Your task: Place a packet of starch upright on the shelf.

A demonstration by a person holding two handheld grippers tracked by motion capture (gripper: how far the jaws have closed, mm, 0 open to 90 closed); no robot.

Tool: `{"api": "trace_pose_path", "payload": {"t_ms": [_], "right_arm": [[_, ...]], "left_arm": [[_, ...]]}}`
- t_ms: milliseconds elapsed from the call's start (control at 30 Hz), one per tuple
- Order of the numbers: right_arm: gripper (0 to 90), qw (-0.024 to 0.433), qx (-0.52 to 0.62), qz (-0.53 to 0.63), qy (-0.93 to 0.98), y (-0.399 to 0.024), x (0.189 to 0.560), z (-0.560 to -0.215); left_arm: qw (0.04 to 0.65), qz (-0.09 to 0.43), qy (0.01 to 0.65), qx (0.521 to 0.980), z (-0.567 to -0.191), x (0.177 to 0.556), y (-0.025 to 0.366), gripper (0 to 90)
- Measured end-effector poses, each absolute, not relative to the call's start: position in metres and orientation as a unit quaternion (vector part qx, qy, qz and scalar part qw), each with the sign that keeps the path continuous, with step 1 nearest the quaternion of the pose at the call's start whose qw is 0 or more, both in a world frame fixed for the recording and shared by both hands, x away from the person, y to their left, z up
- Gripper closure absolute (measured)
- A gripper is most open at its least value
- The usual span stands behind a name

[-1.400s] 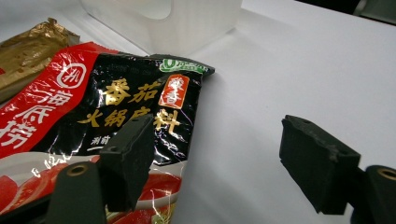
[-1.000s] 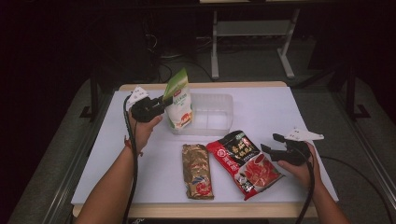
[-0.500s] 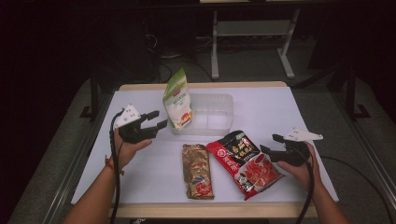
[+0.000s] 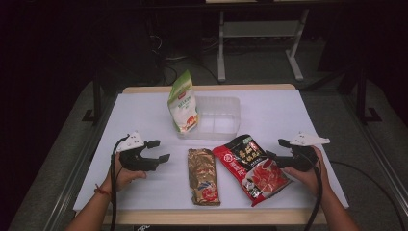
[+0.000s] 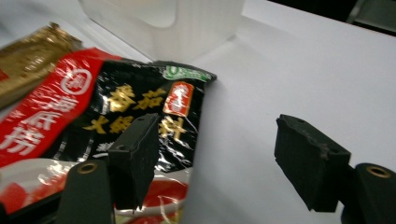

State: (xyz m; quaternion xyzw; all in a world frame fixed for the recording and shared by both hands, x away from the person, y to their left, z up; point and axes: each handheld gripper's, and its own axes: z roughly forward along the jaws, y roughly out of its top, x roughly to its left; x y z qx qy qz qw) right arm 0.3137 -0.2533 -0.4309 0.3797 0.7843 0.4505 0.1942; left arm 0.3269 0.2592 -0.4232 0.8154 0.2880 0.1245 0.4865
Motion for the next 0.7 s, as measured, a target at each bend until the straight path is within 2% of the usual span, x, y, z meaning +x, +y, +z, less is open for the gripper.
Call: {"api": "trace_pose_path", "payload": {"t_ms": [67, 333, 533, 700], "right_arm": [[31.4, 0.172, 0.383, 0.475, 0.773, -0.251, 0.311, -0.425], [34.1, 0.166, 0.345, 0.461, 0.801, -0.224, 0.301, -0.414], [33.9, 0.168, 0.341, 0.455, 0.805, -0.221, 0.300, -0.415], [33.9, 0.170, 0.345, 0.450, 0.806, -0.226, 0.299, -0.418]], "left_arm": [[0.486, 0.115, 0.293, 0.816, -0.427, 0.330, 0.256, 29.0], [0.482, 0.079, 0.285, 0.825, -0.433, 0.333, 0.244, 25.7], [0.488, 0.039, 0.285, 0.824, -0.434, 0.346, 0.226, 18.5], [0.480, 0.012, 0.285, 0.829, -0.441, 0.365, 0.205, 17.0]]}}
